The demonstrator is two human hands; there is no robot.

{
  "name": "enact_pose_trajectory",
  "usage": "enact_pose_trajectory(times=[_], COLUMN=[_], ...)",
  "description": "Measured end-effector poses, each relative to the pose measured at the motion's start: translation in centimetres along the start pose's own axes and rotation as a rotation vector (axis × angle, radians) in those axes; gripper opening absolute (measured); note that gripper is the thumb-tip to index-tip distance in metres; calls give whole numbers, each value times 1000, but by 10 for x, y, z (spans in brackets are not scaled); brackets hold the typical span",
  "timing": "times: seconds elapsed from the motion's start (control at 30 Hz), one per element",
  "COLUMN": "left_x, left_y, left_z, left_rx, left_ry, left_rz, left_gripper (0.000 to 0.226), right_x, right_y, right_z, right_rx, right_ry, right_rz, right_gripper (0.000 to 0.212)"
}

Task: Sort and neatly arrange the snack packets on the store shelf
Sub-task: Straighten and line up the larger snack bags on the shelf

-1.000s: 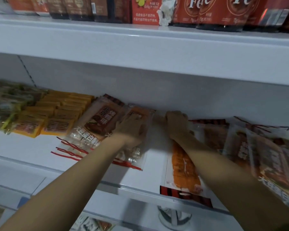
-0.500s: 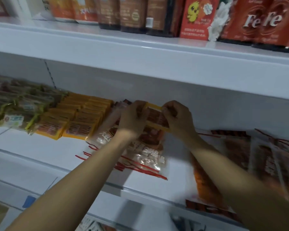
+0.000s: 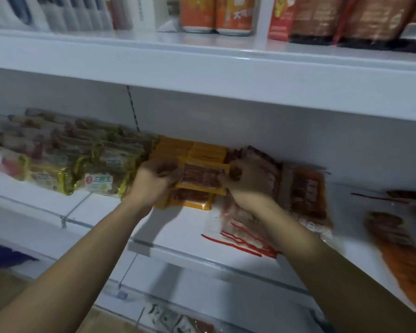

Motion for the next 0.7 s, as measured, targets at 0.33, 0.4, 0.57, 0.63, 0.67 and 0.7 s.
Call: enact_pose_trajectory(times=[0.33, 0.4, 0.57, 0.63, 0.67, 0.7], left_x=[13, 13, 13, 10, 9, 8], left_y=[-12, -19, -21, -23, -25, -27], left_z=[-37, -40, -50, -47, -42, -35], left_rx=[755, 812, 881, 894, 885, 859], left_ry=[-289, -338, -312, -312, -328, -350], left_rz=[-142, -155, -148, -141, -135, -133], left_gripper=[33, 31, 44, 44, 43, 41], right_x=[13, 14, 19, 21, 23, 25], right_y=[-72, -76, -88, -87, -82, -71], right_z=[-18, -16, -15, -17, -21, -26], right_rx=[-800, -818, -890, -918, -894, -818], right_ry=[-7, 0, 62, 93, 110, 127], right_rz=[-233, -266, -272, -248, -203, -144], right_gripper=[20, 19, 27, 28, 28, 29])
Point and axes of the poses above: each hand's wrist, its own x-axis towards the middle knuckle, its own y-axis out of the back of the hand, z = x × y, the point moved 10 cm from there along x, towards the middle knuckle
